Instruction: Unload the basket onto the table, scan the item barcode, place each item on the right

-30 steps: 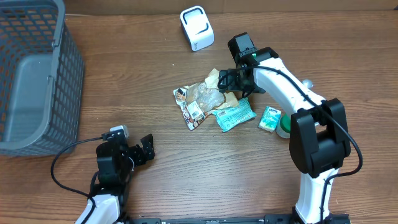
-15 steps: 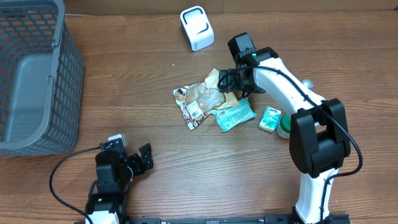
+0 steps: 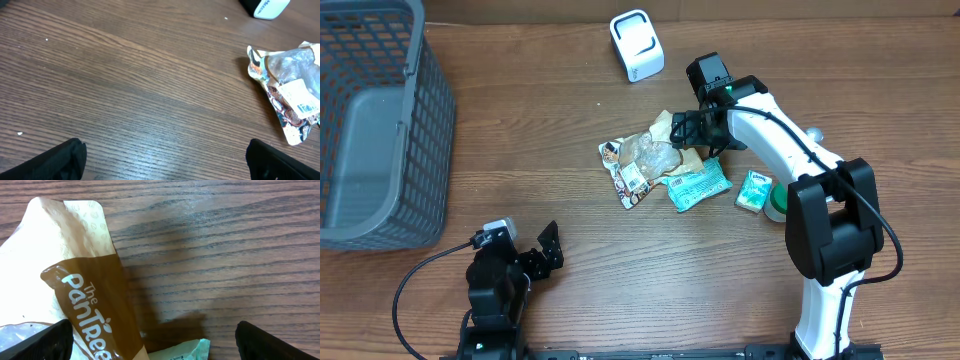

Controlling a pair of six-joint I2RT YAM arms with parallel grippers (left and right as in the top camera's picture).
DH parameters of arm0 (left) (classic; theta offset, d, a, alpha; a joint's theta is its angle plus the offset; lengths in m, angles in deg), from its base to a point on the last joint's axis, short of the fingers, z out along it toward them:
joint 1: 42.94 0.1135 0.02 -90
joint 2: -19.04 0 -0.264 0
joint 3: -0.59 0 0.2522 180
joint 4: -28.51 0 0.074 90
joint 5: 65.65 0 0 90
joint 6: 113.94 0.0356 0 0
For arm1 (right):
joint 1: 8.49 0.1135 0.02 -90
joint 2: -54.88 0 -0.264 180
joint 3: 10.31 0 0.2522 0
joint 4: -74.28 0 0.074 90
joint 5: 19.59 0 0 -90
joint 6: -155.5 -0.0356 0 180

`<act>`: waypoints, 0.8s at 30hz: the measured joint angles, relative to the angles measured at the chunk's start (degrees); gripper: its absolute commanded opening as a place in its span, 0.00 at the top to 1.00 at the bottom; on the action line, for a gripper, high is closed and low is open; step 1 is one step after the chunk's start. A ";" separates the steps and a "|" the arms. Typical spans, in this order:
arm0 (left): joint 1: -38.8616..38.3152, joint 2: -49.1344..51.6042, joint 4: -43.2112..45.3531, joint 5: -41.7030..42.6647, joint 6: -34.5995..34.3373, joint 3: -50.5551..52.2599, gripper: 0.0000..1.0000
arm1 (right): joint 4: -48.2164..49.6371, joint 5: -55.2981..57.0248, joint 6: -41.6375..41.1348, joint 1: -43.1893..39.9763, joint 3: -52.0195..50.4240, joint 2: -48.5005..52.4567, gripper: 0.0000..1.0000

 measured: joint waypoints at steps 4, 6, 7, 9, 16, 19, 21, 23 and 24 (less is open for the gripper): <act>0.00 -2.40 0.00 0.00 0.00 0.00 0.01 | 0.00 -0.02 -0.02 0.00 0.00 0.00 0.00; 0.00 -4.66 0.00 0.00 0.02 0.00 0.01 | 0.04 0.00 0.00 0.00 0.00 0.00 0.00; 0.00 -6.01 0.02 0.00 0.02 0.00 0.01 | -0.02 -0.02 -0.02 0.00 0.00 0.00 0.00; 0.00 -8.37 0.02 0.00 0.02 0.00 0.00 | 0.00 -0.02 -0.02 0.00 0.00 0.00 0.00; -2.73 -15.74 0.02 -0.04 1.03 0.00 0.00 | 0.02 0.00 -0.02 0.00 0.00 0.00 0.00; -3.85 -18.34 0.02 -0.04 2.08 0.00 0.00 | 0.00 -0.02 0.00 0.00 0.00 0.00 0.00; -3.91 -19.82 0.02 -0.07 2.54 0.00 0.01 | 0.00 -0.02 -0.02 0.00 0.00 0.00 0.00; -3.91 -21.11 0.02 -0.17 2.86 0.00 0.00 | 0.00 -0.02 -0.02 0.00 0.00 0.00 0.00; -3.91 -21.81 0.02 -0.20 2.99 0.00 0.01 | 0.00 -0.02 0.00 -0.02 0.00 0.00 0.00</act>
